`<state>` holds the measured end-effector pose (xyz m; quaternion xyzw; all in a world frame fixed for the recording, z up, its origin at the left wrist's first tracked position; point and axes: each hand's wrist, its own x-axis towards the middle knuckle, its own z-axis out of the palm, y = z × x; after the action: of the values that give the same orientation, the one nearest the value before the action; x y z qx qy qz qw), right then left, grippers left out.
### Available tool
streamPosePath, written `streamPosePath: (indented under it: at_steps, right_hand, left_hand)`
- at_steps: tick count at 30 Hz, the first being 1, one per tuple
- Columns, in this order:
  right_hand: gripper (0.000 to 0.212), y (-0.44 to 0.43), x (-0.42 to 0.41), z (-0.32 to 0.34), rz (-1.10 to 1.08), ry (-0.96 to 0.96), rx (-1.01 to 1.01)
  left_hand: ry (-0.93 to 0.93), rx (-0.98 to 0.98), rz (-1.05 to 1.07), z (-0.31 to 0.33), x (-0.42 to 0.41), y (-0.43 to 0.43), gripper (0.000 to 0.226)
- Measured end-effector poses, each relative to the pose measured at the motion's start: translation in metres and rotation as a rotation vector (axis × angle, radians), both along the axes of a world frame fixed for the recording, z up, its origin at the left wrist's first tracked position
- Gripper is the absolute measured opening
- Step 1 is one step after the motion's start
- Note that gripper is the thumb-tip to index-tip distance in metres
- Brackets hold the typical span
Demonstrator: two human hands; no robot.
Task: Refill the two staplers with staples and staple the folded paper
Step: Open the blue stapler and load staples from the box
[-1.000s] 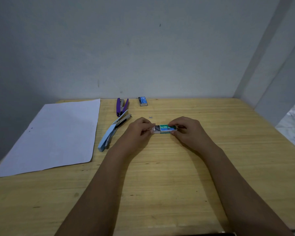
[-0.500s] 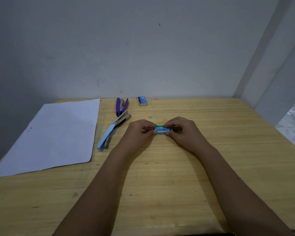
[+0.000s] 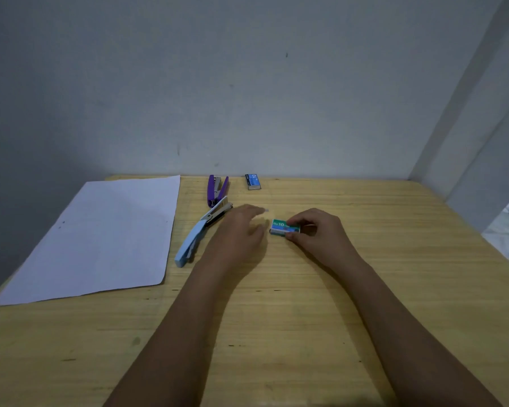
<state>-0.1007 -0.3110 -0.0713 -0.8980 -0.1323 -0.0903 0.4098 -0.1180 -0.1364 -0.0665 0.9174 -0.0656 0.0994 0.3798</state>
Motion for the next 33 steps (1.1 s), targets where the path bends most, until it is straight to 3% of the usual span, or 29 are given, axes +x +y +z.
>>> streamPosePath:
  at_steps: [4, 9, 14, 22, 26, 33]
  right_hand:
    - [0.013, 0.007, 0.018, 0.012, -0.172, -0.004, 0.192]
    - [0.017, 0.015, 0.054, 0.006, -0.283, 0.022, 0.074]
    - [0.028, 0.019, 0.062, -0.001, -0.287, -0.011, -0.063]
    - [0.022, -0.014, 0.034, 0.009, -0.363, -0.043, 0.114]
    - [0.031, -0.009, 0.028, 0.006, -0.287, 0.038, 0.037]
    - [0.01, -0.025, 0.023, -0.007, -0.229, 0.071, -0.076]
  left_hand:
    - [-0.213, 0.114, 0.349, 0.003, 0.001, 0.018, 0.033]
    - [0.036, 0.345, 0.496, -0.008, 0.004, 0.034, 0.035]
    - [0.043, 0.367, 0.53, -0.007, 0.007, 0.04, 0.026]
    - [0.002, 0.238, 0.5, 0.009, 0.004, 0.045, 0.025]
    - [-0.09, 0.125, 0.415, 0.023, 0.0, 0.043, 0.024]
    - [0.023, 0.164, 0.166, 0.012, -0.002, 0.007, 0.028]
